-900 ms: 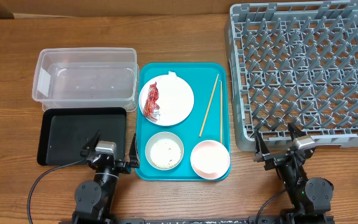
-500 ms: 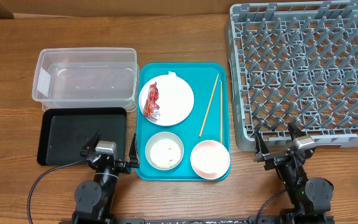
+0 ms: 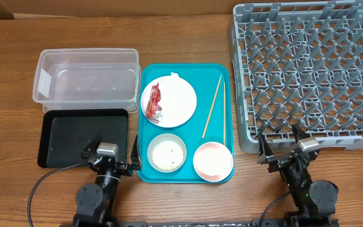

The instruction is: Sort waste into correct bins and load items into the dishwasher

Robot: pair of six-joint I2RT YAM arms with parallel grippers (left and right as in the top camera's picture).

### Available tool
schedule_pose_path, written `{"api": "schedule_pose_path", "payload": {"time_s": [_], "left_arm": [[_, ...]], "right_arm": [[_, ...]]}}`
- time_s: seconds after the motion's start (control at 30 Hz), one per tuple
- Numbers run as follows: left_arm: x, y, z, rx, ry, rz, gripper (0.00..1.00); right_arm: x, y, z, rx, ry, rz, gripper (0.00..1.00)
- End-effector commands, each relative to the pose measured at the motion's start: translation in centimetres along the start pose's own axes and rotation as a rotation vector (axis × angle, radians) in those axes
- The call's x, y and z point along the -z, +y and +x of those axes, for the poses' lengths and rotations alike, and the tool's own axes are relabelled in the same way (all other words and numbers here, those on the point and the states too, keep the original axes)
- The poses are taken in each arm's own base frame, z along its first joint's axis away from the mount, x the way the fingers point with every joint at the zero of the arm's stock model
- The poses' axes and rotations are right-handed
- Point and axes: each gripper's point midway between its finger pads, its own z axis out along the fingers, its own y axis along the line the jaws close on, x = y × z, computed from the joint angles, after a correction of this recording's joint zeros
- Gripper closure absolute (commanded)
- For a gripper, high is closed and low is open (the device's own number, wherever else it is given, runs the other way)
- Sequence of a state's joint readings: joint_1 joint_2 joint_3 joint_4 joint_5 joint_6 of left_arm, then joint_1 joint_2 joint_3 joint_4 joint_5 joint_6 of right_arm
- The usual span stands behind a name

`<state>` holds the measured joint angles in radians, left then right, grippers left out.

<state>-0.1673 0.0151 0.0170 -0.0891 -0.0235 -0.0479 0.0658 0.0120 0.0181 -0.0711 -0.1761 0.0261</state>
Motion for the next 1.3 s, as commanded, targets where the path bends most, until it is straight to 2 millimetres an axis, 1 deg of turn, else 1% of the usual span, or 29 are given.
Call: {"api": "schedule_pose_path", "payload": {"time_s": [0.0,0.8,0.87,0.93,0.97,1.03,1.1,1.2,1.27], "left_arm": [[0.0,0.3,0.0,-0.018,-0.007,-0.015,0.00],[0.0,0.3,0.0,-0.018,-0.007,-0.015,0.00],[0.0,0.3,-0.3,-0.017,-0.020,-0.013,0.00],[0.0,-0.4,-0.4,-0.016,-0.023,0.025,0.00],[0.1,-1.3,-0.3,-0.012,-0.020,0.078,0.00],[0.4,-3.5,-0.2,0.023,-0.009,0.207,0.00],[0.7,-4.9,-0.3,0.079,-0.003,0.295,0.00],[1.2,-6.2,-0.7,0.109,-0.009,0.371,0.00],[1.6,-7.0,-1.6,0.100,-0.040,0.426,0.00]], "right_arm": [[0.0,-0.1,0.1,-0.002,-0.006,0.004,0.00],[0.0,-0.1,0.1,-0.002,-0.006,0.004,0.00],[0.0,-0.1,0.1,-0.002,-0.006,0.004,0.00],[0.0,0.0,-0.2,0.001,-0.020,-0.002,0.00],[0.0,0.2,-0.4,0.002,-0.028,-0.013,0.00],[0.1,1.6,0.1,-0.001,-0.002,-0.095,0.00],[0.3,3.1,0.2,-0.008,0.004,-0.184,0.00],[0.7,4.9,0.0,-0.023,0.002,-0.288,0.00],[0.9,5.6,-0.4,-0.059,-0.003,-0.332,0.00]]}}
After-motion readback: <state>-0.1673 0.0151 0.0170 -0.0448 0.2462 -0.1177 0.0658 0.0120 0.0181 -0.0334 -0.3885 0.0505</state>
